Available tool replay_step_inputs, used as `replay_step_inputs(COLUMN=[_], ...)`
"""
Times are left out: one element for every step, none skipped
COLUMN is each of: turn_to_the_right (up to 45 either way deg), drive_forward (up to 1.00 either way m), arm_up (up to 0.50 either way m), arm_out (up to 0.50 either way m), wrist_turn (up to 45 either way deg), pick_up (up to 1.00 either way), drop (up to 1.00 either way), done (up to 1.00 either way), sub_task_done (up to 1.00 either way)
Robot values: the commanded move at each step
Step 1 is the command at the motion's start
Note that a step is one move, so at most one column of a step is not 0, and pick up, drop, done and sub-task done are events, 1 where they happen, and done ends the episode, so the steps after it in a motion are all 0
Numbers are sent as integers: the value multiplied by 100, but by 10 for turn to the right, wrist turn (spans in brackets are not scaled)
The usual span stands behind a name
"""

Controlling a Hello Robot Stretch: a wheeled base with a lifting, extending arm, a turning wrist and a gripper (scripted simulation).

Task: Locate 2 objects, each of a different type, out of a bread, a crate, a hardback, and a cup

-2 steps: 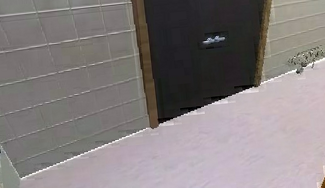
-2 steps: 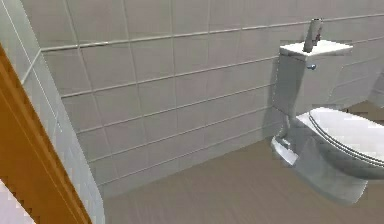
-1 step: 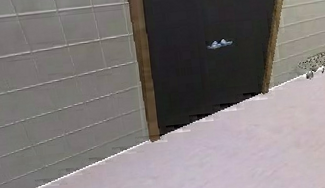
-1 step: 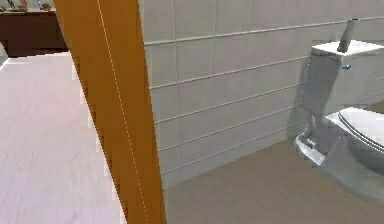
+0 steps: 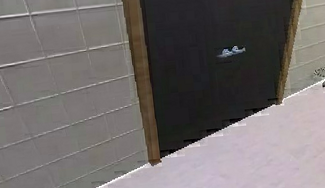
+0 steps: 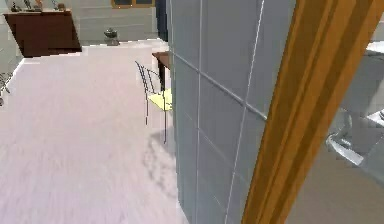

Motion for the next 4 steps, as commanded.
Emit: replay_step_inputs(turn_to_the_right=[450,150,0,0], drive_forward=[0,0,100,100], arm_up=[0,0,0,0], arm_out=[0,0,0,0], wrist_turn=[0,0,0,0], pick_up=[0,0,0,0], drop=[0,0,0,0], done=[0,0,0,0], sub_task_done=[0,0,0,0])
